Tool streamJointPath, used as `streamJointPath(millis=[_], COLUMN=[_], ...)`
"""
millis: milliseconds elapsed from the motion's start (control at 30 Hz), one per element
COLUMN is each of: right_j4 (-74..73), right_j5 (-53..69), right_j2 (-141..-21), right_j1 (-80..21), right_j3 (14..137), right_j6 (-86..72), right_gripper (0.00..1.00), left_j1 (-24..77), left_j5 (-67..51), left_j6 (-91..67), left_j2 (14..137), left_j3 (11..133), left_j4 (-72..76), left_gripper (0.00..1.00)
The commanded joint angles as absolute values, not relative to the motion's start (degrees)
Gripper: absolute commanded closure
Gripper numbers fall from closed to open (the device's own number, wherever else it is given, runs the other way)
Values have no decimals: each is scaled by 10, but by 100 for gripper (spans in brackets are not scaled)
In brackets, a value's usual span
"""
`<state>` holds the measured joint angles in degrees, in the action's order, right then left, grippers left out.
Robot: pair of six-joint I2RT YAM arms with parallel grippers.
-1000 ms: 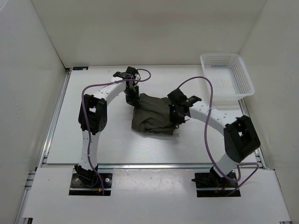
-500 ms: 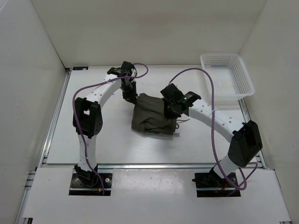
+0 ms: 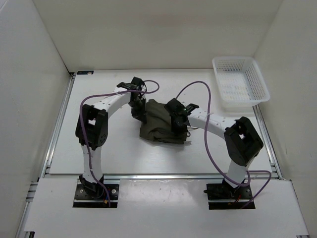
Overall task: Fold and stack the shorts
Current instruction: Fold the shorts
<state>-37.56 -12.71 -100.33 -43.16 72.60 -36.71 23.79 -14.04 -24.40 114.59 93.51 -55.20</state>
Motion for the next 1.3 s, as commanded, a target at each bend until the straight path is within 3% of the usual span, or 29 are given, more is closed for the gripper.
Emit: streamJointPath(millis=[0, 233, 433, 533, 600, 667, 767, 833, 1100, 1267], right_j4=[-340, -334, -392, -416, -421, -403, -397, -382, -345, -345], right_j5=[-139, -155, -213, -255, -260, -245, -222, -210, -185, -185], right_j2=[-1016, -1018, -935, -890, -864, -874, -936, -979, -1120, -1095], right_j1=[-432, -432, -432, -432, -424, -411, -381, -374, -345, -345], right_j3=[683, 654, 721, 746, 752, 752, 785, 799, 811, 800], right_j6=[-395, -400, -379, -379, -374, -374, -374, -379, -399, -405], right_gripper=[100, 100, 100, 93, 78, 74, 90, 94, 100, 100], left_j1=[241, 241, 241, 241, 241, 241, 241, 241, 235, 229], left_j5=[-158, -140, -120, -115, -115, -121, -127, -127, -93, -77], left_j6=[-231, -231, -231, -231, -231, -225, -225, -225, -225, -225], left_j2=[1171, 1148, 1068, 1042, 1037, 1067, 1154, 1198, 1331, 1332], left_j3=[907, 893, 924, 947, 964, 994, 1060, 1092, 1193, 1220], left_j4=[-524, -512, -564, -575, -582, -575, -575, -575, -591, -609], left_gripper=[90, 90, 90, 90, 90, 90, 90, 90, 90, 90])
